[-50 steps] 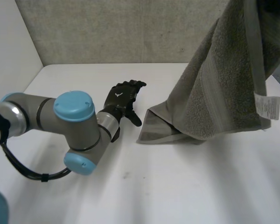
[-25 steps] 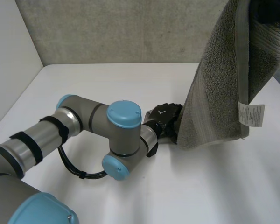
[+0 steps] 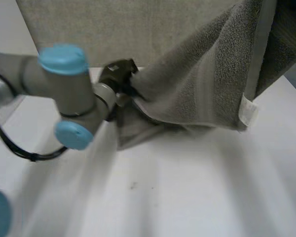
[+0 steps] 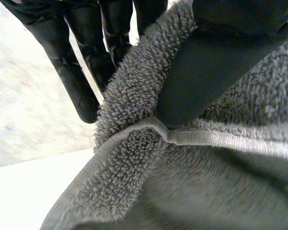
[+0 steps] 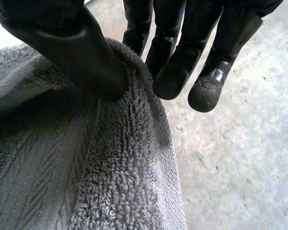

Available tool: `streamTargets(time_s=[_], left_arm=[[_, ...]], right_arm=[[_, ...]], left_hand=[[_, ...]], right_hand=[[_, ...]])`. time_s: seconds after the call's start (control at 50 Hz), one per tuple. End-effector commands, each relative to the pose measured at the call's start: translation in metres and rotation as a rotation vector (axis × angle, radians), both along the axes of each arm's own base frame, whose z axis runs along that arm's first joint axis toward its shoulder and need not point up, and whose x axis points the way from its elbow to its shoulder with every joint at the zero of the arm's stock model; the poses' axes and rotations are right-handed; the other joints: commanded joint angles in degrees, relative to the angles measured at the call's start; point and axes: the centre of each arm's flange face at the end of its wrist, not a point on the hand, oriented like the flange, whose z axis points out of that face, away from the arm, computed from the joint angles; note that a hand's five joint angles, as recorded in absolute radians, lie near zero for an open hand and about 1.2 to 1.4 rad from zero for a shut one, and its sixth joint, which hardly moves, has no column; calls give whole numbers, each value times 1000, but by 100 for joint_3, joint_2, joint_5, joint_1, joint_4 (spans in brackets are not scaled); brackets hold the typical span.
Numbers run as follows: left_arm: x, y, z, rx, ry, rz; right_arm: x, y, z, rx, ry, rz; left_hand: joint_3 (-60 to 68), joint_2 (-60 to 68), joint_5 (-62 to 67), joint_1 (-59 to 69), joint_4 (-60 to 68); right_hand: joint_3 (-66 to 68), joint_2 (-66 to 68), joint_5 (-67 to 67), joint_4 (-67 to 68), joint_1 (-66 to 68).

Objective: Fold the towel.

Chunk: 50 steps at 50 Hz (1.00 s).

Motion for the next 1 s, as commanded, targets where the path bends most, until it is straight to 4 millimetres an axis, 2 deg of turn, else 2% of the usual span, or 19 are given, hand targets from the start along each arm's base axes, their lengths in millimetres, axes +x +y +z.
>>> streamTargets(time_s=[0.02, 0.12, 0.16, 0.26, 0.38, 0.42, 0.46, 0.52, 0.66, 0.74, 0.8, 0.82, 0.84, 0.86, 0.88, 0.9, 0.92, 0.96, 1.0], left_arm=[[43, 31, 75, -86, -43, 17], [71, 53, 107, -135, -142, 25], [81, 74, 119, -152, -211, 14], [89, 98, 109, -93, -284, -11], [90, 109, 56, 68, -367, -51], [88, 105, 39, 104, -384, -57], [81, 92, 3, 168, -420, -68], [73, 82, -23, 207, -438, -83], [55, 47, -48, 207, -433, -82], [43, 23, -35, 125, -393, -65], [29, -8, 31, -106, -275, -10], [29, -8, 31, -107, -274, -10], [29, -13, 57, -185, -234, 20], [32, -14, 84, -262, -193, 66], [32, -14, 84, -262, -192, 66], [36, -11, 109, -322, -158, 110], [36, -11, 109, -323, -158, 111], [48, 1, 139, -376, -122, 178], [53, 8, 147, -382, -117, 193]], right_arm=[[-3, -22, -13, 73, -6, -107], [1, -37, -36, 183, 30, -116], [6, -47, -56, 261, 61, -109], [12, -60, -91, 408, 102, -102], [20, -78, -142, 607, 142, -80], [24, -81, -154, 643, 156, -68], [28, -88, -176, 701, 179, -61], [32, -96, -197, 749, 198, -60], [41, -119, -226, 782, 208, -57], [52, -137, -220, 698, 175, -50], [67, -168, -164, 428, 16, -35], [67, -168, -164, 427, 16, -35], [68, -173, -141, 346, -57, -29], [67, -175, -115, 268, -156, -16], [67, -175, -114, 267, -157, -16], [62, -175, -92, 211, -238, -11], [62, -175, -92, 211, -239, -11], [59, -168, -73, 190, -305, 18], [57, -165, -75, 213, -295, 14]], left_hand=[[1058, 1050, 1219, 1289, 1028], [1058, 1050, 1219, 1289, 1028], [1058, 1050, 1219, 1289, 1028], [1058, 1050, 1219, 1289, 1028], [1058, 1050, 1219, 1289, 1028], [1058, 1050, 1219, 1289, 1028], [1058, 1050, 1219, 1289, 1028], [1058, 1050, 1219, 1289, 1028], [1058, 1050, 1219, 1289, 1028], [1058, 1050, 1219, 1289, 1028], [1058, 1050, 1219, 1289, 1028], [1058, 1050, 1219, 1289, 1028], [1058, 1050, 1219, 1289, 1028], [1058, 1050, 1219, 1289, 1028], [1058, 1050, 1219, 1289, 1028], [1058, 1050, 1219, 1289, 1028], [1058, 1050, 1219, 1289, 1028], [1058, 1050, 1219, 1289, 1028], [1058, 1050, 1219, 1289, 1028]], right_hand=[[232, 517, 310, 187, 311], [232, 517, 310, 187, 311], [232, 517, 310, 187, 311], [232, 517, 310, 187, 311], [232, 517, 310, 187, 311], [232, 517, 310, 187, 311], [232, 517, 310, 187, 311], [232, 517, 310, 187, 311], [232, 517, 310, 187, 311], [232, 517, 310, 187, 311], [232, 517, 310, 187, 311], [232, 517, 310, 187, 311], [232, 517, 310, 187, 311], [232, 517, 310, 187, 311], [232, 517, 310, 187, 311], [232, 517, 310, 187, 311], [232, 517, 310, 187, 311], [232, 517, 310, 187, 311], [232, 517, 310, 187, 311]])
